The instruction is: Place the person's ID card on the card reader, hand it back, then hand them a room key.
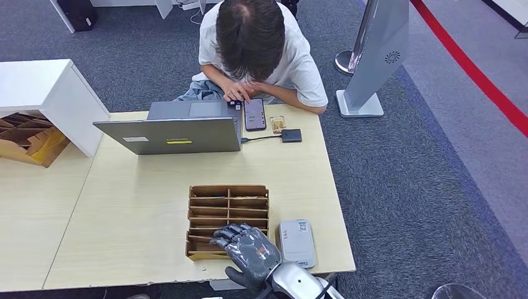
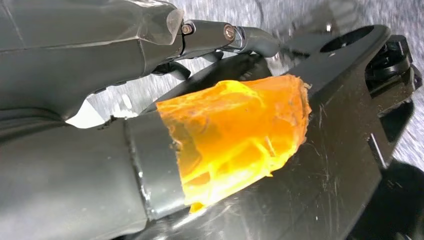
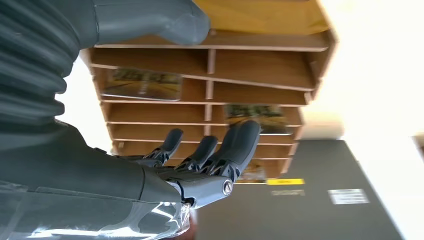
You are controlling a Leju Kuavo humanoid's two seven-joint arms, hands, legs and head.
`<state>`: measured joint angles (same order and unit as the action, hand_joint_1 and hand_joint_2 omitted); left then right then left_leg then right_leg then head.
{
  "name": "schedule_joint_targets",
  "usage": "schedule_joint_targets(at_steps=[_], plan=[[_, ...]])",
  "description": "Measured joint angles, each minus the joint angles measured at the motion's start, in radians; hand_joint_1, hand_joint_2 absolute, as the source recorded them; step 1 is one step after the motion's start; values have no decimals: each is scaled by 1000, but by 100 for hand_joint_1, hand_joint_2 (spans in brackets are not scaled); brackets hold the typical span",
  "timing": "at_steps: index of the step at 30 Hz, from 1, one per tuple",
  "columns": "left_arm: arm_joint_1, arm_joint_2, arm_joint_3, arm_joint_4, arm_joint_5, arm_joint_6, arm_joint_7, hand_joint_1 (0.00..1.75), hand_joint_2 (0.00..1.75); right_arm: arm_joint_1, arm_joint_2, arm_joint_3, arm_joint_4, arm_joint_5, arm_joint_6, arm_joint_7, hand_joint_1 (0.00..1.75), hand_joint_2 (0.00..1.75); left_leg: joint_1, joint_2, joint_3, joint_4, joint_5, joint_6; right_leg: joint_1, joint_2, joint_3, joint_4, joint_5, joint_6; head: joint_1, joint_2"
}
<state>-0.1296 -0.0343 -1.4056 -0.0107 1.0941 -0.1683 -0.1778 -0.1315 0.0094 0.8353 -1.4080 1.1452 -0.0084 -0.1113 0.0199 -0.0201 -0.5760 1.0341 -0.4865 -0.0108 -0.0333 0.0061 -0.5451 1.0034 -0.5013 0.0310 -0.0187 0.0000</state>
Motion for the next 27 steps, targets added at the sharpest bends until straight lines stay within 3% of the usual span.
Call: schedule_joint_targets(at_steps=[6,15,27], plan=[[54,57,55,6,50,-154,-12,0,0,-47,0,50,37,-33,-2,-13,56,175,1,0,0,0,0,-1,1,0,-1,0,0,-1,0,0],[117,76,82,7,55,-181,-24,0,0,-71,0,65,48,-47,-3,-8,56,175,1,0,0,0,0,-1,1,0,-1,0,0,-1,0,0],[139,80,91,7,58,-190,-34,0,0,-79,0,66,46,-56,-3,-4,56,175,1,0,0,0,0,-1,1,0,-1,0,0,-1,0,0]])
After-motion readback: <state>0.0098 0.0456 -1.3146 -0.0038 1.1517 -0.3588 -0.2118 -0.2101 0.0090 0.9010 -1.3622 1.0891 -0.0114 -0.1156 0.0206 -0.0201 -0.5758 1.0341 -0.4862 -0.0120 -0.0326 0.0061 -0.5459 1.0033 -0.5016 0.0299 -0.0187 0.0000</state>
